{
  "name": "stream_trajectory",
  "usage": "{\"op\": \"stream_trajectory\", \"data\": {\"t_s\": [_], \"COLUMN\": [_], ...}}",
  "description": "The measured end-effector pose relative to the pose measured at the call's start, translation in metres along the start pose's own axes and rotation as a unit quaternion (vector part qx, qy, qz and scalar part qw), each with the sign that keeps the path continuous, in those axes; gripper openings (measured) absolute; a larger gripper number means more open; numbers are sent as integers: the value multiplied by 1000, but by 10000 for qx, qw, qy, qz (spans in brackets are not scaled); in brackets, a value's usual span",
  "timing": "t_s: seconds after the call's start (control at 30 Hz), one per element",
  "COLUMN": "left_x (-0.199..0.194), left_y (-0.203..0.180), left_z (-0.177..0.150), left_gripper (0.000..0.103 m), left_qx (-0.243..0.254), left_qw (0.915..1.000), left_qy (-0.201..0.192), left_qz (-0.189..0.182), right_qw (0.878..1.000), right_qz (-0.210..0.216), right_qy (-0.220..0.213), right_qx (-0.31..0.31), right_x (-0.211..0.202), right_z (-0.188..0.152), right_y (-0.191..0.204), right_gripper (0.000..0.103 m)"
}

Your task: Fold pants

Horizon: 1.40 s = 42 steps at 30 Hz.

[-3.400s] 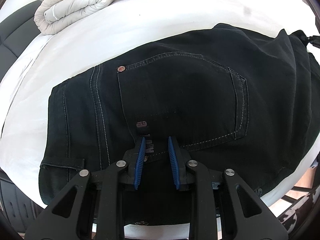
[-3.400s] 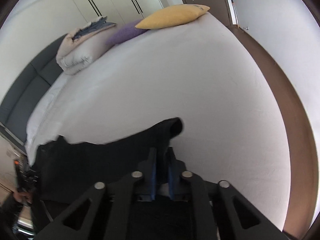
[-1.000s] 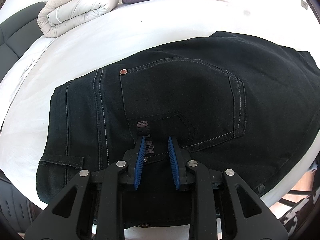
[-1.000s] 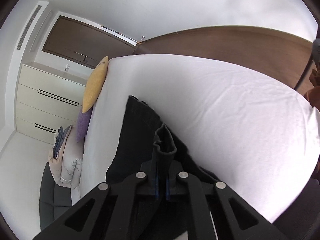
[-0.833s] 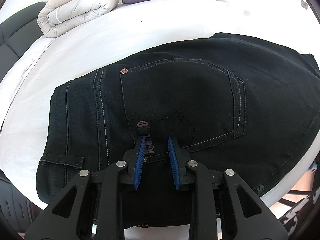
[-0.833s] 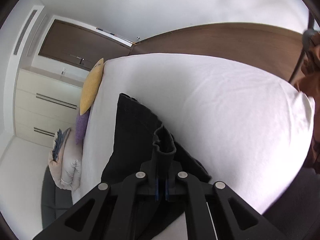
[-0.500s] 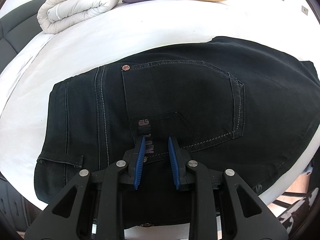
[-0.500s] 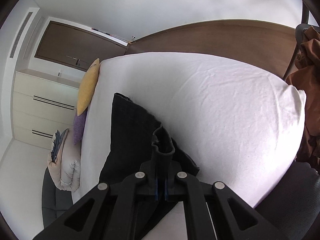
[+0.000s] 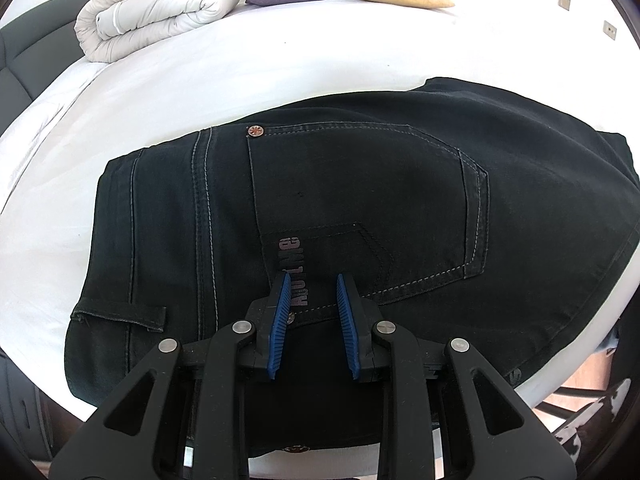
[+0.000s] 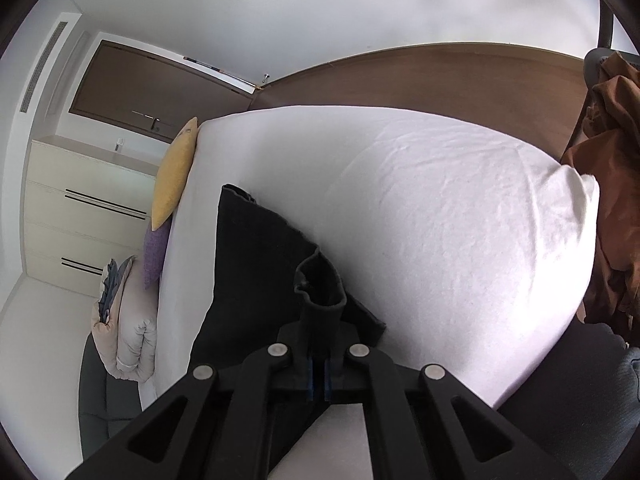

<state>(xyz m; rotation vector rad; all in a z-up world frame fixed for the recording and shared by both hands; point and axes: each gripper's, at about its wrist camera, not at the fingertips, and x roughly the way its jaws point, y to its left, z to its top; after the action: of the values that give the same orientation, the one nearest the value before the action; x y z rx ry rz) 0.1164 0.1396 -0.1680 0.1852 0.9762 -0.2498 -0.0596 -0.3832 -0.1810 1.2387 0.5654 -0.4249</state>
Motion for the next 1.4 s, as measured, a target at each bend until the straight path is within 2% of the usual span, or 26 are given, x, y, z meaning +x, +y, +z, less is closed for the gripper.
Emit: {"op": "stream_trajectory", "data": {"t_s": [0.23,0.33,0.43,0.47,0.53,0.57,0.6,0.63,0.67,0.73,0.77,0.83,0.9,1.0,1.07,1.13,1.17,1.2,1.27,1.33,1.4], "left_x": [0,-1,-1,-1,-2,-3,-3,-3,-2,-1,-1,0,0,1,1,2,1,1,2,1,1], "left_y": [0,2,3,3,3,3,2,1,0,-3,-5,-7,-9,-12,-13,-12,-11,-10,-8,-3,-1], "left_z": [-2,-2,-3,-3,-3,-3,-4,-3,-3,-3,-3,-3,-4,-4,-4,-4,-4,-4,-4,-4,-3], "left_gripper": [23,23,23,23,23,23,23,23,23,23,23,23,23,24,24,23,23,23,24,24,24], "left_qx": [-15,-37,-47,-49,-43,-40,-34,-28,-22,1,13,31,28,25,17,-17,-33,-51,-92,-121,-132], "left_qw": [10000,10000,10000,10000,10000,10000,10000,10000,10000,9999,9999,9999,9998,9998,9998,9999,9999,9999,9999,9999,9999], "left_qy": [-13,-28,-34,-36,-40,-43,-45,-47,-48,-45,-43,-45,-47,-51,-56,-57,-57,-59,-59,-62,-70], "left_qz": [-20,-39,-49,-47,-34,-16,3,25,46,102,123,154,170,196,192,150,130,100,52,10,-9], "right_qw": [9999,9997,9978,9982,9990,9976,9954,9937,9938,9951,9938,9843,9638,9353,9289,9270,9334,9379,9519,9701,9808], "right_qz": [53,245,627,565,228,-113,-209,-130,17,314,559,923,1303,1393,1130,941,868,895,1103,986,964], "right_qy": [-61,-3,54,-53,-371,-683,-931,-1111,-1094,-728,-305,450,1362,2692,3130,3252,3175,3122,2721,2082,1633], "right_qx": [-92,-9,208,195,50,-7,10,-32,-178,-582,-909,-1434,-1888,-1823,-1626,-1614,-1428,-1221,-879,-764,-454], "right_x": [4,4,0,-7,-26,-42,-54,-67,-70,-62,-48,-17,28,100,145,173,185,191,190,178,166], "right_z": [-1,0,2,3,7,10,11,13,13,8,-2,-28,-69,-120,-145,-150,-142,-134,-103,-60,-28], "right_y": [-3,-8,-17,-18,-15,-13,-10,-3,7,38,66,112,161,194,193,185,171,160,142,128,108], "right_gripper": [0,0,3,5,24,50,61,61,61,54,44,38,29,28,27,26,6,0,0,0,0]}}
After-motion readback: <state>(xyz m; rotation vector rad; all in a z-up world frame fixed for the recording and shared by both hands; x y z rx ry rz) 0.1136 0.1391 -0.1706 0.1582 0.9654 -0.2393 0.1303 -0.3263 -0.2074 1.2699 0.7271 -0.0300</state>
